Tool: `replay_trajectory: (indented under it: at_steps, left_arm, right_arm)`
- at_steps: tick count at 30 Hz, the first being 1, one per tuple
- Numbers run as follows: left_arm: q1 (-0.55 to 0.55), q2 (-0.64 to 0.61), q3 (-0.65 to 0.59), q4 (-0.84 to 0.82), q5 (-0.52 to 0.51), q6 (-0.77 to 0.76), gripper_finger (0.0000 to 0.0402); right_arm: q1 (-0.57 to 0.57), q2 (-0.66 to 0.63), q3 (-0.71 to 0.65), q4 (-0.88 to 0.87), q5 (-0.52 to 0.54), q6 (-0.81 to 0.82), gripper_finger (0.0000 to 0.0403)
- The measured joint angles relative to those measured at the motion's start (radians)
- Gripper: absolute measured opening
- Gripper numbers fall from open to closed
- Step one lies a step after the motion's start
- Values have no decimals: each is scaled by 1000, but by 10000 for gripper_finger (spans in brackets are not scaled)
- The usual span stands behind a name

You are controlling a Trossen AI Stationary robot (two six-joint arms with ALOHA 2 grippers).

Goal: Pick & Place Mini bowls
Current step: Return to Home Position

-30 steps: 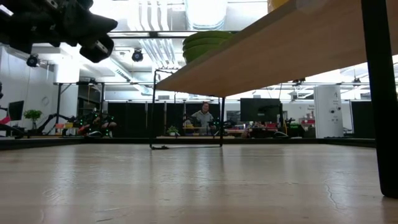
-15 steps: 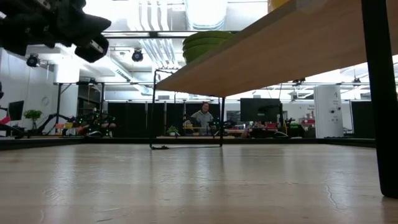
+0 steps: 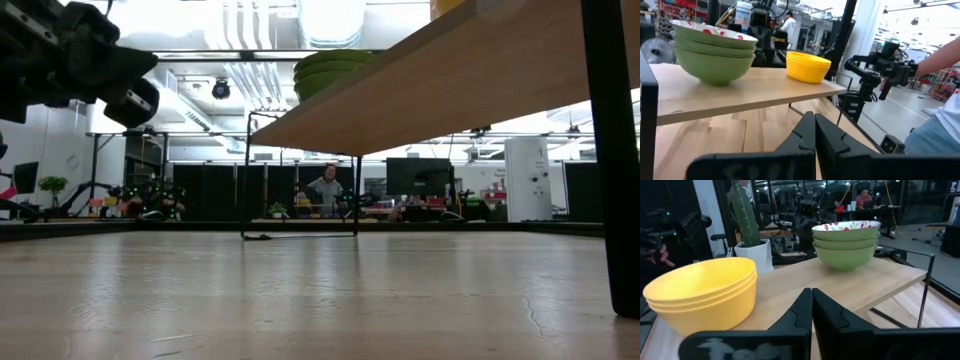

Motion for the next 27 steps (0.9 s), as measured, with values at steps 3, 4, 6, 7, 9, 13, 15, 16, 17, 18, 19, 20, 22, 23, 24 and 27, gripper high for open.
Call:
replay_trajectory:
  at_steps: [3,4,6,7,9,13,15,16,17,18,19,20,22,23,24,27]
  left_arm:
    - [0,-22,-18,0,1,-2,0]
    - [0,-29,-19,3,2,-2,0]
    - [0,-39,-19,0,2,4,0]
    - [0,-43,-19,4,2,10,0]
    - [0,-53,-19,3,2,14,0]
    - [0,-57,-20,-14,2,14,0]
    - [0,-59,-20,-14,2,13,0]
    - [0,-61,-20,-14,2,12,0]
    - [0,-62,-20,-15,2,7,0]
    - [0,-65,-20,-17,3,5,0]
    - [0,-70,-20,-17,3,5,0]
    - [0,-77,-20,-18,3,7,0]
    - [0,-96,-20,-17,3,14,0]
    - [0,-108,-21,-17,3,15,0]
    - [0,-121,-21,-17,3,15,0]
    - [0,-162,-21,-43,3,9,0]
  right_arm:
    - [0,-12,-13,-24,0,0,8]
    - [0,-15,-21,-27,0,-1,8]
    - [0,-23,-37,-22,0,-1,8]
    - [0,-27,-44,-13,0,0,8]
    - [0,-38,-58,-11,0,3,8]
    - [0,-57,-83,-15,0,3,8]
    - [0,-57,-89,-11,0,5,8]
    - [0,-57,-92,-14,0,6,8]
    - [0,-57,-96,-17,0,6,8]
    - [0,-57,-97,-17,0,6,8]
    - [0,-57,-97,-15,0,5,8]
    - [0,-57,-97,-13,-1,3,8]
    - [0,-57,-97,-13,-7,3,8]
    - [0,-57,-97,-13,-12,2,8]
    - [0,-57,-97,-13,-22,-5,8]
    - [0,-57,-90,-20,-33,-19,8]
